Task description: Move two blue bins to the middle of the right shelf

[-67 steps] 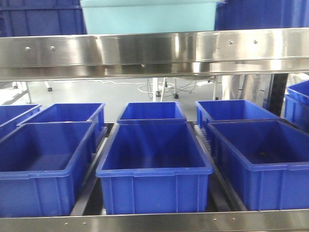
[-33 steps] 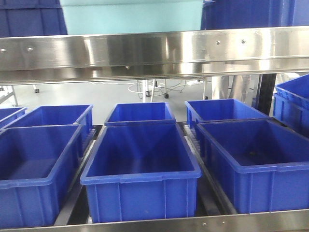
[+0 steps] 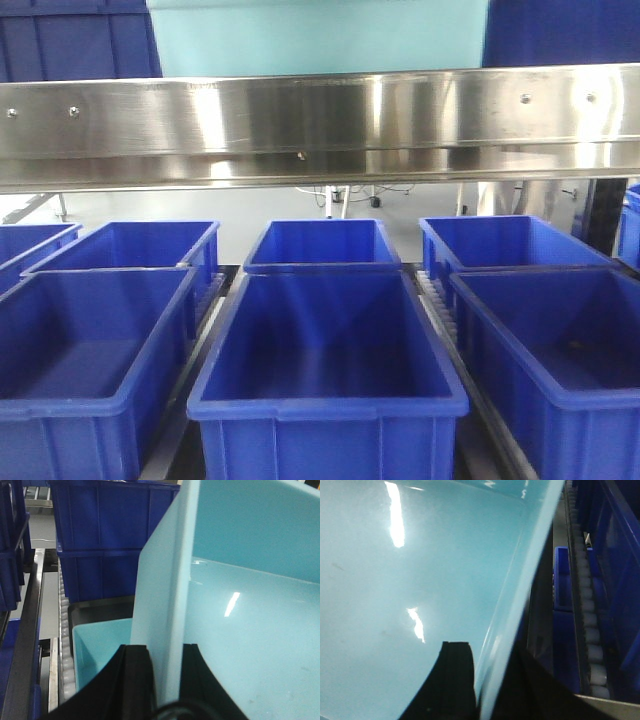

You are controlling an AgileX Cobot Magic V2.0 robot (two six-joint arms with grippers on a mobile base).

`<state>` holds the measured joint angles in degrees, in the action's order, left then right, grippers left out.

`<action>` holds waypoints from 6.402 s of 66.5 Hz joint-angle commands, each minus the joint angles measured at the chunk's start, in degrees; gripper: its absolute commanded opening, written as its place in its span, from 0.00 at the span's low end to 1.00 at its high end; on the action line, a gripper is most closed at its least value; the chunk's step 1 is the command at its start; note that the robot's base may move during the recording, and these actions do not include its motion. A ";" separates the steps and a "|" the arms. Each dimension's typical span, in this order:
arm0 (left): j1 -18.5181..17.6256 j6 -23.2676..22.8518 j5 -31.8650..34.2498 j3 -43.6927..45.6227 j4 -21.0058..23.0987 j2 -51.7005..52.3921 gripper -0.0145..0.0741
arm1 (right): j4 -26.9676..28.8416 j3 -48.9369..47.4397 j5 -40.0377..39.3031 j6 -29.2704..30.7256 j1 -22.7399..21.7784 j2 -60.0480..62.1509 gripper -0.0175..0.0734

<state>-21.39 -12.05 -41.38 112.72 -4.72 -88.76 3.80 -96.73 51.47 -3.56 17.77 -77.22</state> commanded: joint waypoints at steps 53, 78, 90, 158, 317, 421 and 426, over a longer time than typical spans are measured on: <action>0.06 -1.53 5.13 0.70 2.85 0.82 0.04 | -0.32 -0.33 -0.89 1.91 0.00 0.22 0.02; 0.06 -1.53 5.13 0.70 2.85 0.82 0.04 | -0.32 -0.33 -0.89 1.91 0.00 0.22 0.02; 0.06 -1.53 5.13 0.70 2.85 0.82 0.04 | -0.32 -0.33 -0.89 1.91 0.00 0.22 0.02; 0.06 -1.53 5.13 0.70 2.85 0.82 0.04 | -0.32 -0.33 -0.89 1.91 0.00 0.22 0.02; 0.10 -0.06 -26.93 -3.51 -3.30 -5.38 0.85 | -1.39 0.68 8.48 0.52 0.00 -6.73 0.82; 1.70 -0.06 -25.14 -18.32 5.09 -5.38 0.04 | 3.50 14.22 6.10 -0.25 0.00 -8.45 0.02; 1.70 -0.06 -25.04 -18.32 5.48 -5.38 0.04 | 3.50 14.22 6.10 -0.25 0.00 -8.45 0.02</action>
<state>-19.85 -12.39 -67.30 94.35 0.58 -94.74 7.34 -82.82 58.20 -4.56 17.88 -85.99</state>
